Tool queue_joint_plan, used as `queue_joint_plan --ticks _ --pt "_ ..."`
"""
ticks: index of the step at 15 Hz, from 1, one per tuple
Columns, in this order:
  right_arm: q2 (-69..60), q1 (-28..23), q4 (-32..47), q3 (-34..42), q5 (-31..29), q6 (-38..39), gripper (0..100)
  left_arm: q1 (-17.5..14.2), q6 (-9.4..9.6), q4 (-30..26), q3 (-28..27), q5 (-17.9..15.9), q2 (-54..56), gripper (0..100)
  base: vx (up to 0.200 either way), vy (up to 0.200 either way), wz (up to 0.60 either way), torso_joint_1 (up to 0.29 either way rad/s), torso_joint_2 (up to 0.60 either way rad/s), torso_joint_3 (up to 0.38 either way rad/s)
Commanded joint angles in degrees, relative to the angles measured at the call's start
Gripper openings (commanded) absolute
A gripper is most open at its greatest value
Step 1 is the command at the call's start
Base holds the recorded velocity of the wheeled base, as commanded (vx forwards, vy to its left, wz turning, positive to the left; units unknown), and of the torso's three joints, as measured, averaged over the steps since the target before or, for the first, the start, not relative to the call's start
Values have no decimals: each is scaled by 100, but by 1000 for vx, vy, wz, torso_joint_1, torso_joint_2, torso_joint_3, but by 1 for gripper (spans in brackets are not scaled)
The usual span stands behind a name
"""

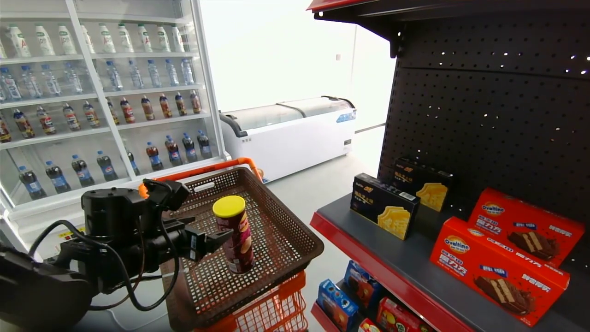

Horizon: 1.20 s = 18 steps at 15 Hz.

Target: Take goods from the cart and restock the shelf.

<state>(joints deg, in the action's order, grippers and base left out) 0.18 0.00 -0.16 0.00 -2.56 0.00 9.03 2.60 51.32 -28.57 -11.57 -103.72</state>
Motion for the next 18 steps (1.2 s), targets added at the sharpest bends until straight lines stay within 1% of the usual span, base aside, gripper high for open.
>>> queue_joint_plan --ticks 1,3,5,7,9,12,13,14,15,17,18 --pt "8 0 -11 0 1 0 100 90 4 695 36 -12 -878 100 0 0 0 0 0 0" --pt "8 0 -11 0 1 0 100 257 -5 1152 10 23 -1239 100 0 0 0 0 0 0" --pt "8 0 -11 0 1 0 100 371 -5 1389 -25 164 -1476 100 0 0 0 0 0 0" --pt "8 0 -2 0 1 0 100 371 30 1688 -52 190 -1696 100 0 0 0 0 0 0" --pt "8 0 -2 0 1 0 100 371 48 2259 -104 190 -1959 100 0 0 0 0 0 0" --pt "8 0 -2 0 1 0 100 371 66 2435 -236 216 -2205 100 0 0 0 0 0 0" --pt "8 0 -11 0 1 0 100 371 74 2435 -280 348 -2328 100 0 0 0 0 0 0" --pt "8 0 -11 0 1 0 100 371 74 2435 -280 348 -2328 100 0 0 0 0 0 0" --pt "8 0 -2 0 1 0 100 380 74 2629 -394 410 -2513 100 0 0 0 0 0 0" --pt "8 0 -2 0 1 0 100 415 74 2769 -605 410 -2698 100 0 0 0 0 0 0" --pt "8 0 -2 0 1 0 100 415 74 2769 -614 410 -2698 100 0 0 0 0 0 0"
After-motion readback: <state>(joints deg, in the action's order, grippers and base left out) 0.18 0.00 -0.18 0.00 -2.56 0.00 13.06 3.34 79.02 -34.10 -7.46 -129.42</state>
